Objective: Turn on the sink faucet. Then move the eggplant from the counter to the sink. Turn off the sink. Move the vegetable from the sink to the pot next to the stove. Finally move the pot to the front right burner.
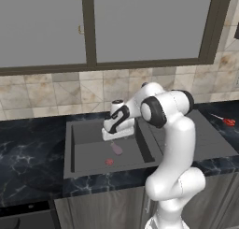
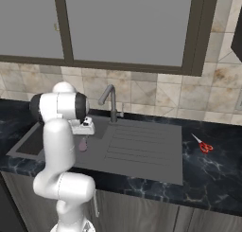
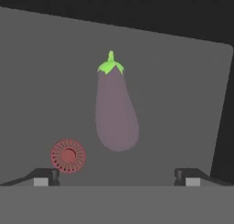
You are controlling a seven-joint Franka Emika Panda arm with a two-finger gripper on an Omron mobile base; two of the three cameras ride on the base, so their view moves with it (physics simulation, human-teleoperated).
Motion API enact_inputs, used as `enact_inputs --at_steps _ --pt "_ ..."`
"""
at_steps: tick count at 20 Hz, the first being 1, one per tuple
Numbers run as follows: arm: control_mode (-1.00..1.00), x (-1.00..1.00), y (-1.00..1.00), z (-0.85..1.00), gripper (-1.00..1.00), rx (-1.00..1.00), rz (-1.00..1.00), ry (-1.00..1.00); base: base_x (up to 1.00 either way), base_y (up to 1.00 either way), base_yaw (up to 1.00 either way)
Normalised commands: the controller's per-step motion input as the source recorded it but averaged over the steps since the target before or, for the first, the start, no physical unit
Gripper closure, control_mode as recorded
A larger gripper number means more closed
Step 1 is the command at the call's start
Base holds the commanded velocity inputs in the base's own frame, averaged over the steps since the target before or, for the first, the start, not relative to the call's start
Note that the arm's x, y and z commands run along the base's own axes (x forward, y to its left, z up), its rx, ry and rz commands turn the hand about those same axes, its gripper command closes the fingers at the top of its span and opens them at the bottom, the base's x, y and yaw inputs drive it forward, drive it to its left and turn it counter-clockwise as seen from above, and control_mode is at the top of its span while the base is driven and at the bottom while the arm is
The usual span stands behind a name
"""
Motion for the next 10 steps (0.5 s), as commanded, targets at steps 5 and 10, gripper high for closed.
enact_inputs --at_steps 5,10 --pt "-1.0 -0.02 -0.02 -0.44 -1.0 -0.01 -0.12 0.0 0.0 0.0 0.0" --pt "-1.0 0.06 0.0 -0.39 -1.0 -0.04 -0.12 0.0 0.0 0.0 0.0"
